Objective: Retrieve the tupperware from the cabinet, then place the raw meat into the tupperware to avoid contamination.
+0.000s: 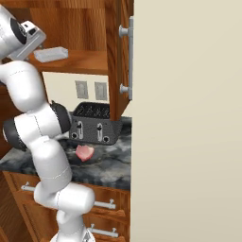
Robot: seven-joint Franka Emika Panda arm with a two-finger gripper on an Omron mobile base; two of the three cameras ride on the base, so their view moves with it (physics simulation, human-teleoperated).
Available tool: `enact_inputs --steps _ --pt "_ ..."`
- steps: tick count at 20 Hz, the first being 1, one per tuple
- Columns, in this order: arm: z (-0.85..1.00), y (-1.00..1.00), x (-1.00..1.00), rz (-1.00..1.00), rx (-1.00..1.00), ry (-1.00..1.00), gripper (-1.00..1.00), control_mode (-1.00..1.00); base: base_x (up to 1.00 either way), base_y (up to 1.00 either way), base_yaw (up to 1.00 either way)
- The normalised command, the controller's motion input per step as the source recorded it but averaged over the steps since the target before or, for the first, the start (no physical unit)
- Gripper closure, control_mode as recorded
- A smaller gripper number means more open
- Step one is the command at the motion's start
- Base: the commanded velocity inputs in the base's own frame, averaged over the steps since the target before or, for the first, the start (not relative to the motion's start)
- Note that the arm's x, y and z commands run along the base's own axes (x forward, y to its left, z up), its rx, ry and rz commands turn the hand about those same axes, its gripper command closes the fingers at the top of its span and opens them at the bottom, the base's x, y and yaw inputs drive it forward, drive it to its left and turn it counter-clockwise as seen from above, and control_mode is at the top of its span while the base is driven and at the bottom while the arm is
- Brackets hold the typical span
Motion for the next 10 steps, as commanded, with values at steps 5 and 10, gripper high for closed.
enact_inputs --steps 5,10 --pt "-0.29 -0.09 0.28 0.06 0.0 -0.03 -1.0 -1.0 0.0 0.0 0.0" --pt "-0.06 -0.01 0.3 0.04 -0.01 0.02 -1.0 -1.0 0.0 0.0 0.0"
